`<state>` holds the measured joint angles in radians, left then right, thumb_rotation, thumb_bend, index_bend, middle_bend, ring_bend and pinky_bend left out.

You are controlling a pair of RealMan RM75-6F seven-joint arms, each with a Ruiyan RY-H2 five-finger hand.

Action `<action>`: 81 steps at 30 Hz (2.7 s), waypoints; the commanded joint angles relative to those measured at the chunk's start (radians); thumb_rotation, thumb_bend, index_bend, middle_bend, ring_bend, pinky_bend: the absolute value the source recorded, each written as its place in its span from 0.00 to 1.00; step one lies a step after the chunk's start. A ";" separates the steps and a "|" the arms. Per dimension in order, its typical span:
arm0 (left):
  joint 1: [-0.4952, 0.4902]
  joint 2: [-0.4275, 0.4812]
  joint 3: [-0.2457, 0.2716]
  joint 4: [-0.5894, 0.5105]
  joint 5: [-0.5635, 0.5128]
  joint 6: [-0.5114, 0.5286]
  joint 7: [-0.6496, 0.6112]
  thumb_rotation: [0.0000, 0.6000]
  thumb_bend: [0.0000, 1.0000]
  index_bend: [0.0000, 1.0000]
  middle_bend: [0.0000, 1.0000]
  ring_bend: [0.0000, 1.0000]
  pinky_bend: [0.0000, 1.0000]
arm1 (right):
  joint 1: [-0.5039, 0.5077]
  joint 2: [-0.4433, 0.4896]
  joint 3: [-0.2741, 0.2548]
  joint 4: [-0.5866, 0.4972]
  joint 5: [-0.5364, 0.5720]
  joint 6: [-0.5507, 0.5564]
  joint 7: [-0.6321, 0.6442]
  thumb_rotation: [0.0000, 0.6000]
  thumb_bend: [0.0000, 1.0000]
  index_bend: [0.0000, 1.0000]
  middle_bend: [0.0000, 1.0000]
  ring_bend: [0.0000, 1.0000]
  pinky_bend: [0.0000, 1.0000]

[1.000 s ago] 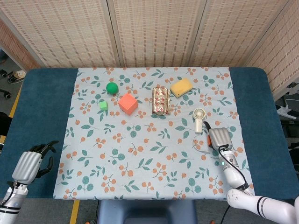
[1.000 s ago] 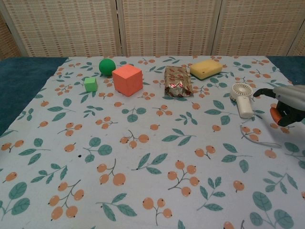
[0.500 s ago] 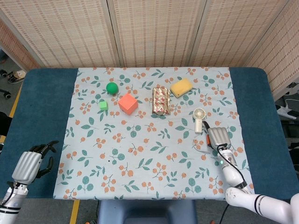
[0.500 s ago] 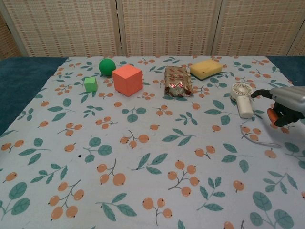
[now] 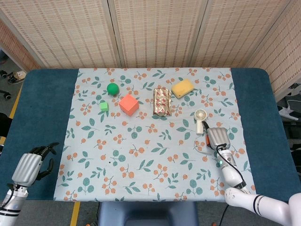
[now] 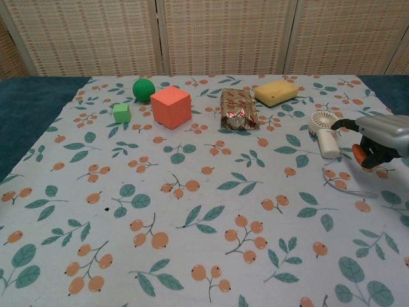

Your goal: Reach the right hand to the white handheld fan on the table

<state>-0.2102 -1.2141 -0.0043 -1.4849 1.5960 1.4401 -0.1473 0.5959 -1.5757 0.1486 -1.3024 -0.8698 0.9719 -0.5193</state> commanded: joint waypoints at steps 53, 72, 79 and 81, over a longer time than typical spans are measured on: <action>0.000 0.003 -0.002 0.001 -0.002 -0.002 -0.009 1.00 0.61 0.19 0.41 0.32 0.37 | 0.012 -0.029 0.001 0.071 0.016 -0.038 0.025 1.00 0.69 0.09 0.87 0.73 0.85; 0.001 0.003 -0.002 0.000 0.001 0.002 -0.005 1.00 0.61 0.19 0.40 0.32 0.37 | -0.168 0.103 -0.114 -0.093 -0.390 0.360 0.183 1.00 0.61 0.09 0.85 0.62 0.82; 0.006 -0.002 -0.003 0.002 0.015 0.024 0.010 1.00 0.61 0.19 0.41 0.32 0.37 | -0.306 0.127 -0.219 0.021 -0.597 0.553 0.418 1.00 0.31 0.09 0.43 0.29 0.58; 0.007 -0.008 -0.006 0.009 0.025 0.039 0.022 1.00 0.61 0.19 0.41 0.32 0.37 | -0.334 0.143 -0.240 0.032 -0.622 0.568 0.482 1.00 0.29 0.09 0.35 0.23 0.51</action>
<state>-0.2045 -1.2179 -0.0082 -1.4797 1.6161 1.4718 -0.1329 0.3206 -1.4576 -0.0442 -1.3090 -1.4330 1.4962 -0.1212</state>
